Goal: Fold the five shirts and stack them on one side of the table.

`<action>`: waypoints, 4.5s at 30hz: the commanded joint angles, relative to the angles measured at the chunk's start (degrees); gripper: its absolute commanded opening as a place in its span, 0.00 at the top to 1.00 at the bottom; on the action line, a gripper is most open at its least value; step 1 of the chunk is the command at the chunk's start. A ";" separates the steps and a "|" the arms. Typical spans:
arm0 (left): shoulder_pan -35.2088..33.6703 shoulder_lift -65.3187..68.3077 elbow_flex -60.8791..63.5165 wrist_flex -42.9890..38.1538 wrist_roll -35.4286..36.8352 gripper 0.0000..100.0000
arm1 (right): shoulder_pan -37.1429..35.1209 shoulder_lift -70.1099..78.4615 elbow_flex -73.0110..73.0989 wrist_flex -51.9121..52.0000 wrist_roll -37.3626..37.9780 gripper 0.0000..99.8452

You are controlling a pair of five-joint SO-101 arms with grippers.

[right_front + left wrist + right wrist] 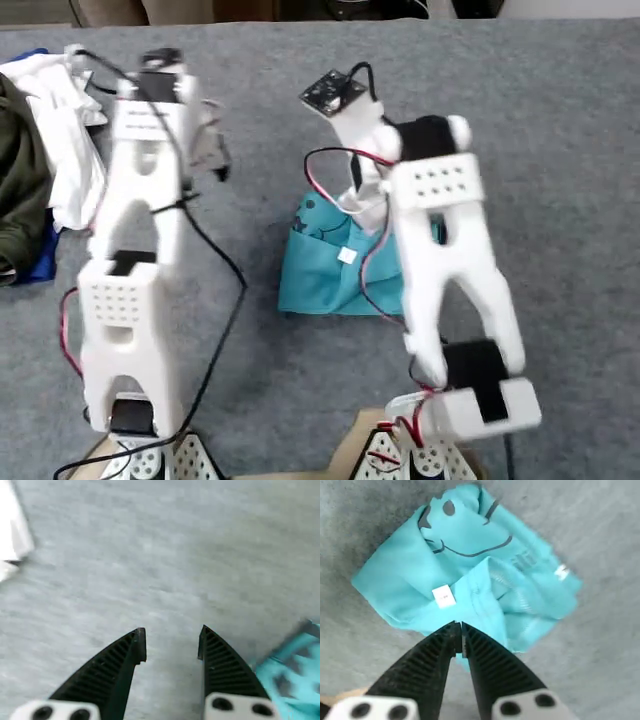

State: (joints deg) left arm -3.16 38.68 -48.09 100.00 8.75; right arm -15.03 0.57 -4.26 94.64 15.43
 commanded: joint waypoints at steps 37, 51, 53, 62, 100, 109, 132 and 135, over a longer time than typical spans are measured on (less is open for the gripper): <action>0.70 20.88 -6.68 -0.18 -17.14 0.82 | 8.92 28.53 -4.00 7.65 -12.40 0.99; 0.62 20.88 -6.68 -0.18 -17.14 0.82 | 22.37 17.01 14.02 7.65 -2.29 0.99; 0.70 20.88 -6.68 -0.18 -17.14 0.82 | 24.84 15.34 14.02 7.65 -0.53 0.99; 0.79 20.97 -6.68 -0.18 -16.88 0.82 | 17.19 7.08 -1.36 7.65 0.09 0.99; 10.02 -16.92 35.25 0.79 -21.98 0.82 | -1.27 75.82 -83.12 3.08 -4.40 0.99; 18.29 -32.22 48.88 -3.69 -11.52 0.82 | -1.27 75.82 -83.12 2.90 -4.40 0.99; 25.93 -33.19 55.21 -18.37 15.03 0.94 | -0.31 75.91 -82.77 2.55 -4.57 0.99; 25.85 -33.27 55.21 -18.20 7.47 0.99 | -0.13 75.91 -82.77 2.55 -4.75 0.99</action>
State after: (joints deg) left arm 22.24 8.79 8.70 82.07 22.20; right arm -16.97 76.79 -84.88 98.51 11.12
